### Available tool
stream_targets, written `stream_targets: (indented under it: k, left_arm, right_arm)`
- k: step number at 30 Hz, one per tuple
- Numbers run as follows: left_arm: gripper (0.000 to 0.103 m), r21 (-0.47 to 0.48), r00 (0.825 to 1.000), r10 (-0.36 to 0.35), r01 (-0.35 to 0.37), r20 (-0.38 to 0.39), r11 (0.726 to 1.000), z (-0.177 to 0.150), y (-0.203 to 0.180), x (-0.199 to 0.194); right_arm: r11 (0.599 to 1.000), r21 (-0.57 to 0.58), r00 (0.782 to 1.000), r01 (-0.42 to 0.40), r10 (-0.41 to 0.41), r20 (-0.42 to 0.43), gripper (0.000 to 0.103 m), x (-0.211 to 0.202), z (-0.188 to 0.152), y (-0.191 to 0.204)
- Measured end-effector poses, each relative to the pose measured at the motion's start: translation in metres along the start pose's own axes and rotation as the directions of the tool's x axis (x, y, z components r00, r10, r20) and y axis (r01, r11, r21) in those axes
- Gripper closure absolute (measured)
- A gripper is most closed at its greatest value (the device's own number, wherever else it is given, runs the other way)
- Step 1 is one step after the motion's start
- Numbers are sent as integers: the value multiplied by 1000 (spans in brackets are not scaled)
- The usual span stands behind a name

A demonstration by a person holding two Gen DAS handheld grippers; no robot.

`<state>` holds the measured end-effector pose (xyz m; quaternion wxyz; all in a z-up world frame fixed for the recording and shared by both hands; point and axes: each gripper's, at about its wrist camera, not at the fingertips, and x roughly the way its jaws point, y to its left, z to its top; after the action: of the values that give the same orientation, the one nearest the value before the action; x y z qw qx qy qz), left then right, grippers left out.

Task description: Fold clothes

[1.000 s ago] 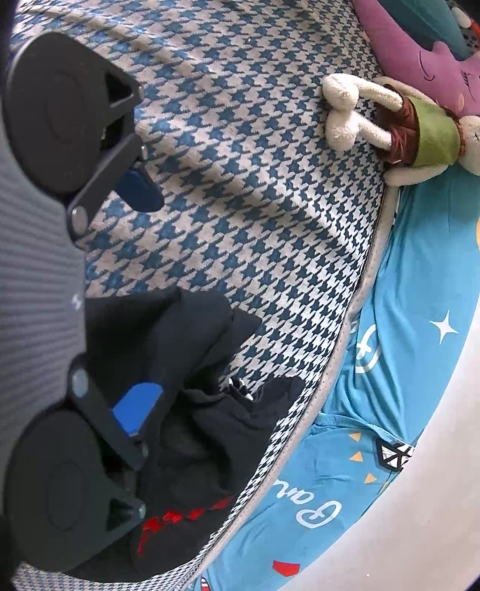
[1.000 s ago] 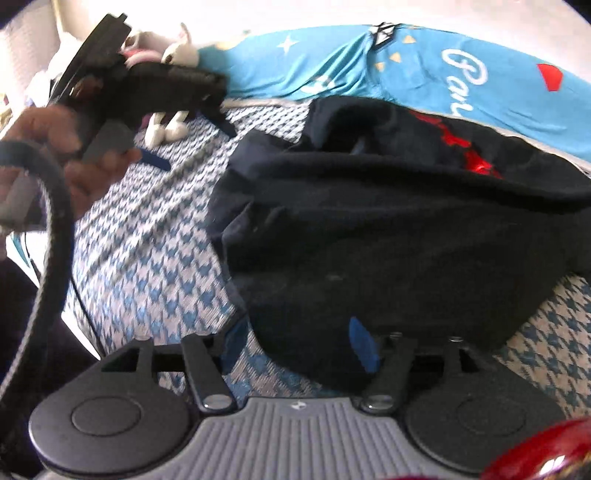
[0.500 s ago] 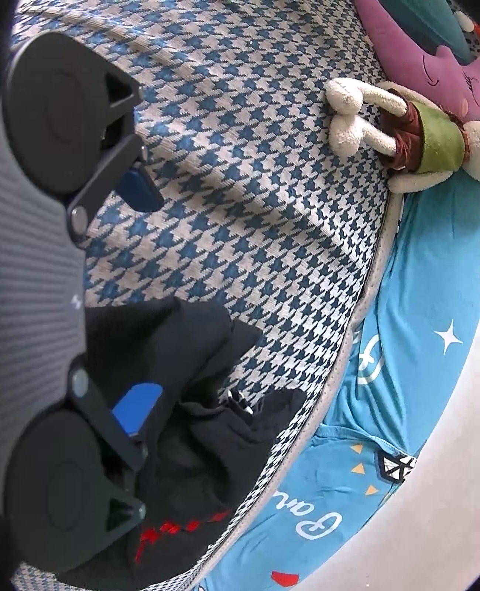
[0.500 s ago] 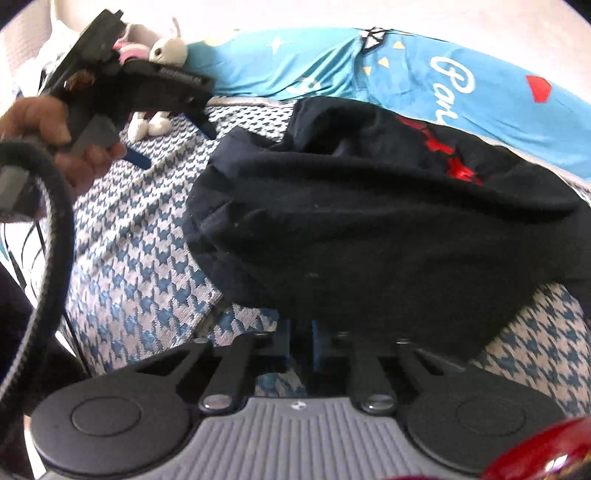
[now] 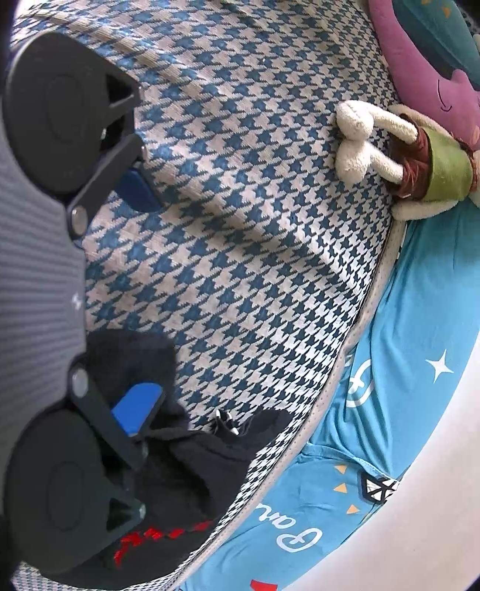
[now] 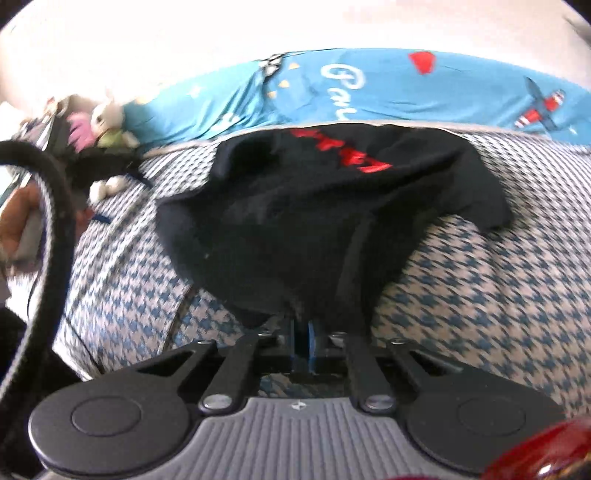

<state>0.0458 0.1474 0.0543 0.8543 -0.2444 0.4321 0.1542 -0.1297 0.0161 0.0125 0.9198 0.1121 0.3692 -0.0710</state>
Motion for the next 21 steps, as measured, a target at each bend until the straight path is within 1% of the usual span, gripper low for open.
stream_targets:
  k: [1, 3, 5, 10, 16, 19, 21]
  left_arm:
    - [0, -2, 1000, 2, -2, 2, 1000, 0, 1, -1]
    - [0, -7, 1000, 1, -1, 3, 1000, 0, 2, -2]
    - [0, -11, 1000, -3, 3, 3, 1000, 0, 3, -3]
    - [0, -7, 1000, -9, 9, 5, 1000, 0, 4, -4]
    - [0, 13, 1000, -14, 14, 5, 1000, -2, 2, -6]
    - [0, 26, 1000, -18, 18, -1, 1000, -5, 1, -6]
    - [0, 38, 999, -27, 28, -22, 999, -9, 1, -4]
  right_arm:
    - [1000, 11, 1000, 9, -9, 5, 91, -3, 0, -1]
    - [1000, 13, 1000, 18, -18, 8, 81, -9, 1, -2]
    - [1000, 18, 1000, 21, -21, 10, 77, -13, 2, -2]
    - [1000, 14, 1000, 23, -23, 17, 75, -17, 4, 2]
    - [1000, -4, 1000, 7, -7, 6, 73, -4, 4, 11]
    - [1000, 4, 1000, -5, 5, 0, 70, 3, 5, 14]
    - [1000, 10, 1000, -18, 18, -3, 69, 7, 7, 16]
